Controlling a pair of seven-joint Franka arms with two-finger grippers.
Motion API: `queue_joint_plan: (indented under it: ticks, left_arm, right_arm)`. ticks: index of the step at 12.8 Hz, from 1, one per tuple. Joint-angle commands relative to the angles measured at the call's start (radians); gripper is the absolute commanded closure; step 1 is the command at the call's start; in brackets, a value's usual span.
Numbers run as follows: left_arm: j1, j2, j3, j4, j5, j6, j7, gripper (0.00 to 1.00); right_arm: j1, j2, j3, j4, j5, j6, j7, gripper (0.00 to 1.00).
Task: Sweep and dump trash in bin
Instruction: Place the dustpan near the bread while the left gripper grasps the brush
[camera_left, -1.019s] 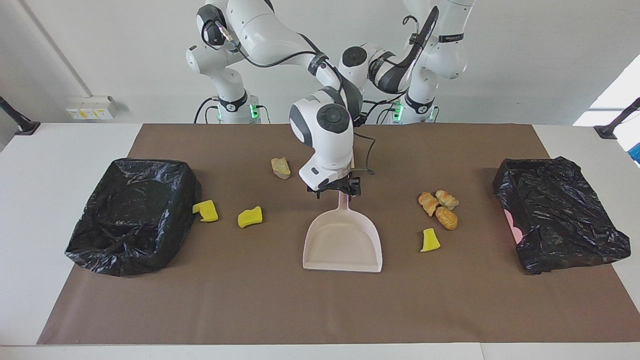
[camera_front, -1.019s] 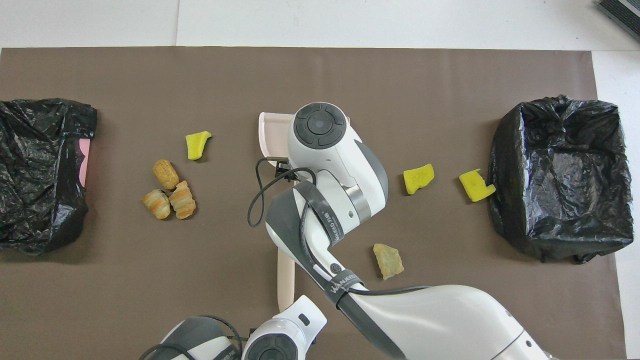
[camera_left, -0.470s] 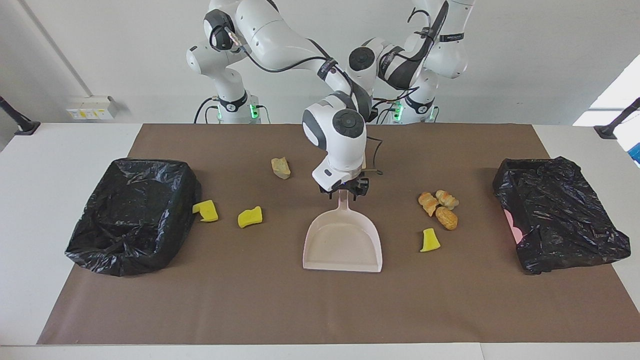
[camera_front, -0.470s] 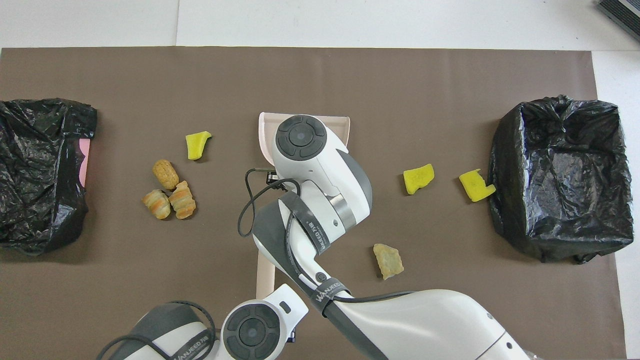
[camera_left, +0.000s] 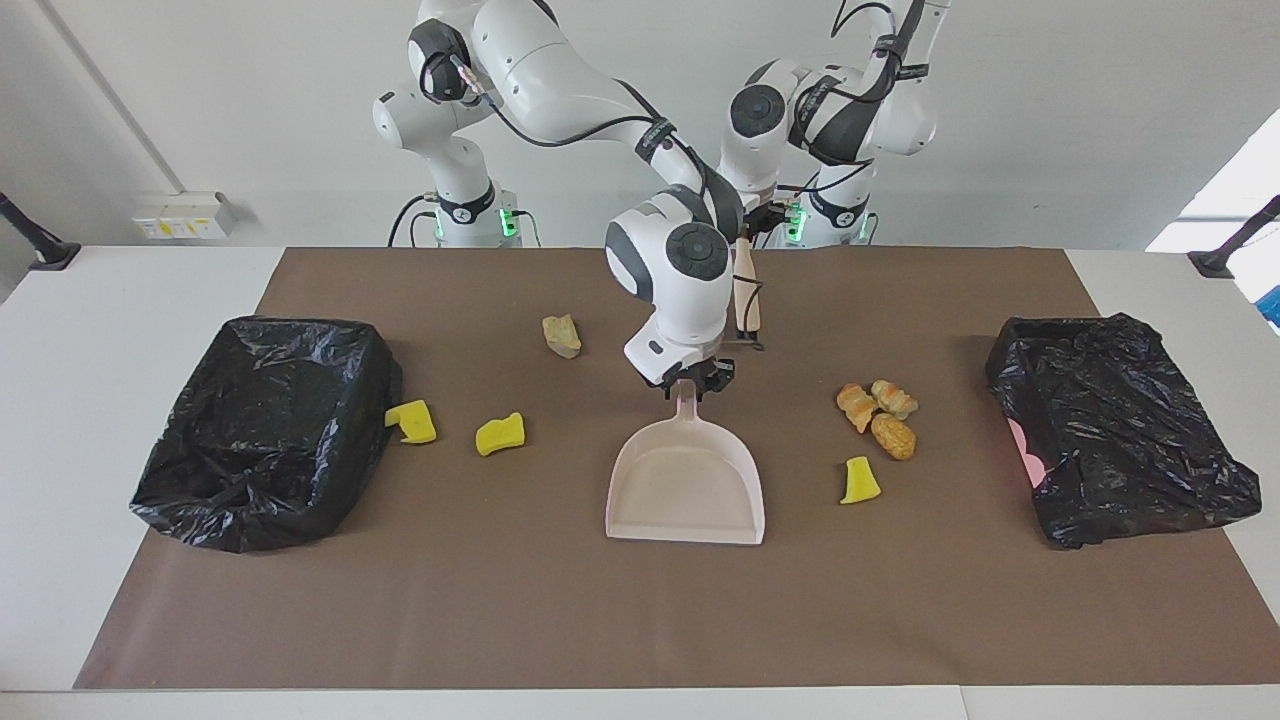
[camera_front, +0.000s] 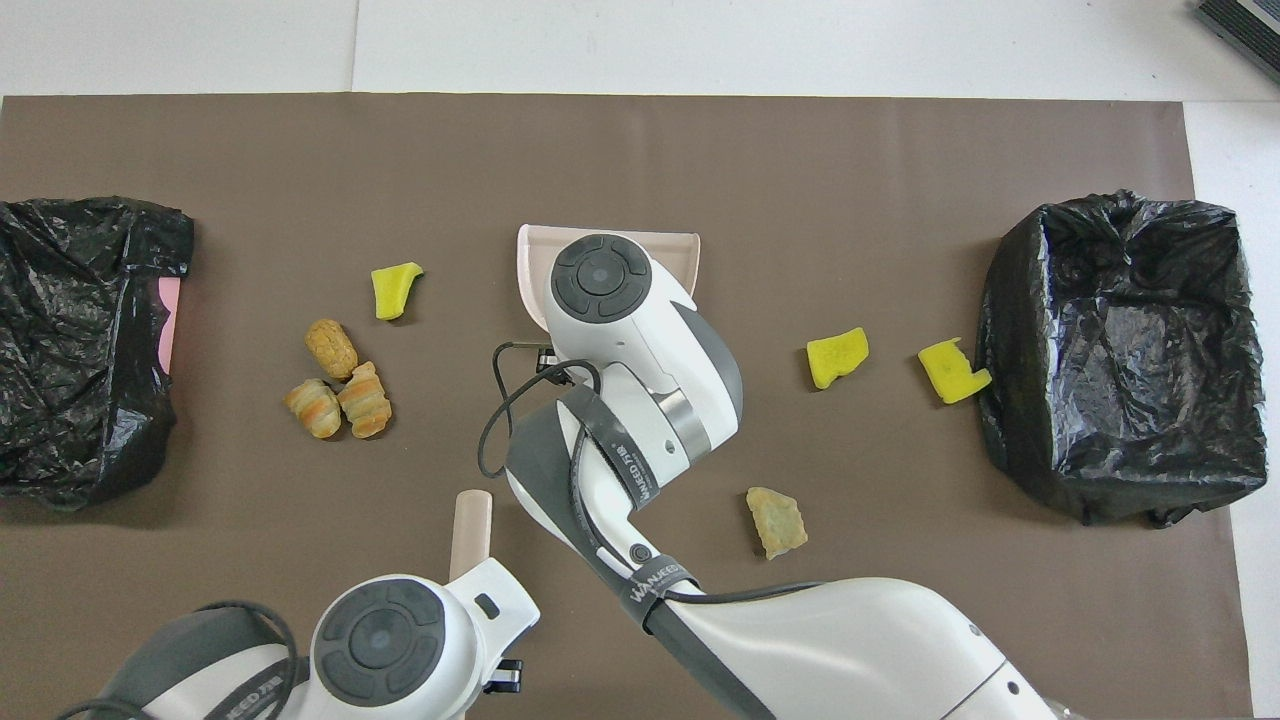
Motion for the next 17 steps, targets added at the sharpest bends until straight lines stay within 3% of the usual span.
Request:
queue_joint_plan:
  ticks: [1,2,3,9,11,13,15,17]
  left_arm:
    - [0.127,-0.076,-0.007,0.029,-0.011,-0.125,0.086,1.00]
    - [0.188,-0.073,-0.007,0.057,-0.007,-0.158,0.108,1.00]
    - [0.249,-0.069,-0.007,0.080,0.001,-0.169,0.119,1.00]
    - [0.613,0.065,-0.007,0.207,0.099,-0.121,0.284,1.00]
    - [0.691,0.095,-0.007,0.218,0.121,-0.005,0.329,1.00]
    - [0.767,0.099,-0.007,0.217,0.119,0.033,0.454,1.00]
    - [0.784,0.147,-0.007,0.215,0.125,0.079,0.512,1.00]
    - [0.781,0.168,-0.007,0.207,0.131,0.100,0.554,1.00]
  right_arm:
    - [0.001,-0.015,-0.001,-0.027,0.020,-0.006,0.018,0.62]
    - [0.002,-0.017,-0.001,-0.022,0.018,-0.016,0.019,0.88]
    - [0.004,-0.018,-0.001,-0.021,0.002,-0.020,0.009,1.00]
    - [-0.008,-0.090,-0.001,-0.024,0.001,-0.056,-0.344,1.00]
    - [-0.047,-0.135,-0.003,-0.041,-0.003,-0.090,-0.628,1.00]
    - [-0.089,-0.179,-0.003,-0.076,-0.003,-0.113,-0.900,1.00]
    - [-0.117,-0.210,-0.012,-0.081,-0.026,-0.199,-1.136,1.00]
    - [-0.134,-0.230,-0.009,-0.084,-0.122,-0.251,-1.293,1.00]
